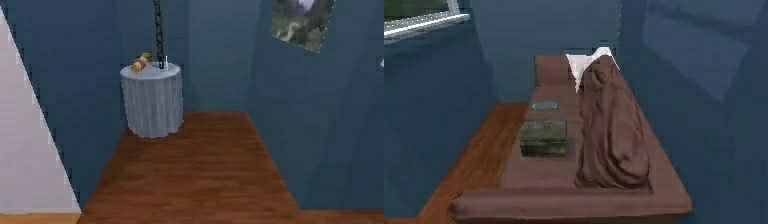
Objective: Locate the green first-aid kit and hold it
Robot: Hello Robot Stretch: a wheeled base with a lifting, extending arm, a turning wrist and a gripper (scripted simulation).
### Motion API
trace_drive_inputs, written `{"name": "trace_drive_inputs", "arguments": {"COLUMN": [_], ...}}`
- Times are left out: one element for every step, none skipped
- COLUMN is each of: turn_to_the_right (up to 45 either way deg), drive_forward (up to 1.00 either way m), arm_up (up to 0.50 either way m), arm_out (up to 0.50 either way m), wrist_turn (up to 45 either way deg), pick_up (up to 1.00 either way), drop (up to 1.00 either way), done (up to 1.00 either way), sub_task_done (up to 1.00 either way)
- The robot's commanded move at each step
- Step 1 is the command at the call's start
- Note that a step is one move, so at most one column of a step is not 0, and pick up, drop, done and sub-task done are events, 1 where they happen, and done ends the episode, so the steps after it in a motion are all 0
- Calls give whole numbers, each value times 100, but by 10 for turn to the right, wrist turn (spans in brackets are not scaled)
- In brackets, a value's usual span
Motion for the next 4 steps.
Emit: {"name": "trace_drive_inputs", "arguments": {"turn_to_the_right": [450,300,0,-450], "drive_forward": [0,0,20,0], "arm_up": [0,0,0,0], "arm_out": [0,0,0,0], "wrist_turn": [0,0,0,0], "pick_up": [0,0,0,0], "drop": [0,0,0,0], "done": [0,0,0,0], "sub_task_done": [0,0,0,0]}}
